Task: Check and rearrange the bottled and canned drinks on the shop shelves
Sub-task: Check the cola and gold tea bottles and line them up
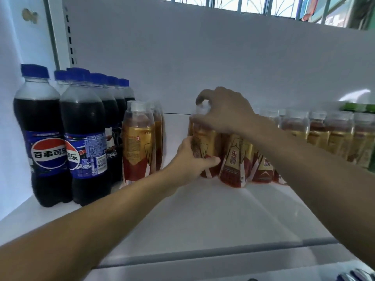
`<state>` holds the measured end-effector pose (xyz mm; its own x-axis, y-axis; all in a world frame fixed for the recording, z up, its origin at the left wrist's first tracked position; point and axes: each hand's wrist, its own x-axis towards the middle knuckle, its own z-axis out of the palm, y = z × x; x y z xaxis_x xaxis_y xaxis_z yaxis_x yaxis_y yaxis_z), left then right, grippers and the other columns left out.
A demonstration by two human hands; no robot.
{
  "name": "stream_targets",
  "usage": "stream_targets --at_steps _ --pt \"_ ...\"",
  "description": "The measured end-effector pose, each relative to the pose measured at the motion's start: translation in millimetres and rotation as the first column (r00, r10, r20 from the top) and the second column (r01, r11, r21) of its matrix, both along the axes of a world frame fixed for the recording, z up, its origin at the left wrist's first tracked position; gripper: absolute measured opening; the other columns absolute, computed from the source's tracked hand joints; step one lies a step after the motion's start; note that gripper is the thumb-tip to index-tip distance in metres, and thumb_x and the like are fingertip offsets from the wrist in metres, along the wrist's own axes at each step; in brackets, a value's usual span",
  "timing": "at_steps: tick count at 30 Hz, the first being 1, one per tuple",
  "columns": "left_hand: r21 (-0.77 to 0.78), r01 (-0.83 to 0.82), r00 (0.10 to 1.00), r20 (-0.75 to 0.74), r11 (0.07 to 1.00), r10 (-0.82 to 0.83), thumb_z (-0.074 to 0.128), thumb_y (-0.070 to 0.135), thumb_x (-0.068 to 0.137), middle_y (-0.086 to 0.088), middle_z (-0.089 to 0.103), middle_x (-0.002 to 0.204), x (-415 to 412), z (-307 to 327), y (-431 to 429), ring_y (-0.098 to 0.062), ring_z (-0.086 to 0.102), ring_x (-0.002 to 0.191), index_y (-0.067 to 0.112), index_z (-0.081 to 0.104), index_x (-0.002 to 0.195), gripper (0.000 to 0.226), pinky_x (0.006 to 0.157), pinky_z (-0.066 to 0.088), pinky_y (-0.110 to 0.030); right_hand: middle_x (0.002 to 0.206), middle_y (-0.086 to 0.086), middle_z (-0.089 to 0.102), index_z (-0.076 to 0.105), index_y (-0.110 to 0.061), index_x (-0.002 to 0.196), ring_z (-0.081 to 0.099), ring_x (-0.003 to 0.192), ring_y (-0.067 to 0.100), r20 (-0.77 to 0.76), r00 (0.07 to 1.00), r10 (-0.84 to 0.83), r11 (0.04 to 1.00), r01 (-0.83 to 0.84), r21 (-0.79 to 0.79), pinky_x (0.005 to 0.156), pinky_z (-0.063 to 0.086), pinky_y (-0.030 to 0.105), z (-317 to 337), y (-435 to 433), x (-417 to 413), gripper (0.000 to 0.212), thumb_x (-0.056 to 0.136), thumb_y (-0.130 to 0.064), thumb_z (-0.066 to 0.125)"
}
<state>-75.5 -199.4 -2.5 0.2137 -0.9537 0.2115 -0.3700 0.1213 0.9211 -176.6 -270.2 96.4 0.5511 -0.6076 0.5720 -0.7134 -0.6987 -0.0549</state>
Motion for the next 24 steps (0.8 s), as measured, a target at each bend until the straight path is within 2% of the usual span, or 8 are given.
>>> stream_targets --at_steps 2,5,8,12,17,19,21,24 --pt "-0.045 -0.037 0.999 -0.029 0.998 0.036 0.078 0.033 0.085 0.013 0.047 0.136 1 -7 -9 -0.003 0.043 0.117 0.027 0.022 0.151 0.087 0.087 0.033 -0.011 0.107 -0.007 0.046 0.062 -0.036 0.125 0.048 0.096 0.014 0.084 0.994 0.072 0.997 -0.072 -0.004 0.079 0.034 0.029 -6 2 -2 0.048 0.084 -0.06 0.069" --pt "-0.072 -0.074 0.993 -0.093 0.995 0.067 0.079 0.029 0.083 0.023 0.055 0.11 4 -16 -15 0.011 0.057 0.099 0.03 0.026 0.143 0.079 0.072 0.044 -0.004 0.108 -0.011 0.047 0.064 -0.038 0.123 0.049 0.098 0.009 0.166 0.969 0.18 0.984 -0.178 -0.028 0.079 0.035 0.027 -17 4 0 0.047 0.083 -0.061 0.07" --pt "-0.126 -0.123 0.983 -0.148 0.984 0.104 0.082 0.028 0.079 0.01 0.065 0.111 14 -23 -21 -0.004 0.063 0.109 0.031 0.038 0.134 0.07 0.087 0.051 -0.019 0.111 -0.013 0.05 0.064 -0.035 0.126 0.047 0.102 0.005 0.242 0.925 0.293 0.956 -0.29 -0.049 0.082 0.038 0.024 -33 -2 9 0.049 0.084 -0.061 0.069" --pt "-0.204 -0.08 0.984 -0.172 0.976 0.044 0.082 0.04 0.065 0.009 0.069 0.116 15 -28 -20 -0.006 0.065 0.111 0.034 0.048 0.128 0.071 0.096 0.052 -0.03 0.134 -0.011 0.053 0.049 -0.032 0.142 0.052 0.119 0.004 0.567 0.699 0.435 0.795 -0.594 0.123 0.102 0.046 0.022 -63 -11 9 0.059 0.089 -0.045 0.073" --pt "-0.283 -0.06 0.988 -0.155 0.957 0.017 0.078 0.034 0.073 0.007 0.072 0.111 24 -28 -12 -0.004 0.066 0.108 0.033 0.055 0.128 0.06 0.093 0.052 -0.025 0.153 0.001 0.044 0.025 -0.041 0.154 0.045 0.14 0.021 0.722 0.597 0.35 0.7 -0.679 0.222 0.112 0.043 0.049 -75 -23 -2 0.084 0.084 -0.064 0.066" --pt "-0.312 -0.061 0.976 -0.219 0.948 -0.009 0.077 0.032 0.077 0.006 0.075 0.105 24 -26 -8 -0.006 0.069 0.103 0.029 0.055 0.129 0.057 0.087 0.055 -0.022 0.159 -0.003 0.035 0.023 -0.04 0.156 0.037 0.145 0.015 0.735 0.604 0.307 0.69 -0.674 0.265 0.117 0.038 0.046 -73 -22 -5 0.084 0.088 -0.061 0.066" --pt "-0.321 -0.09 0.941 -0.338 0.943 -0.025 0.069 0.029 0.079 0.003 0.076 0.098 23 -20 -4 -0.01 0.072 0.094 0.018 0.057 0.129 0.053 0.075 0.057 -0.021 0.16 -0.006 0.034 0.021 -0.036 0.158 0.038 0.143 0.009 0.792 0.545 0.275 0.652 -0.711 0.262 0.117 0.038 0.04 -70 -18 -5 0.085 0.088 -0.057 0.065" --pt "-0.322 -0.079 0.897 -0.437 0.943 -0.074 0.067 0.037 0.089 -0.009 0.074 0.111 18 -16 0 -0.023 0.072 0.104 0.015 0.065 0.125 0.042 0.085 0.058 -0.038 0.148 -0.004 0.051 0.027 -0.03 0.157 0.057 0.129 0.011 0.871 0.455 0.184 0.543 -0.786 0.296 0.108 0.048 0.041 -71 -18 2 0.089 0.082 -0.058 0.065"
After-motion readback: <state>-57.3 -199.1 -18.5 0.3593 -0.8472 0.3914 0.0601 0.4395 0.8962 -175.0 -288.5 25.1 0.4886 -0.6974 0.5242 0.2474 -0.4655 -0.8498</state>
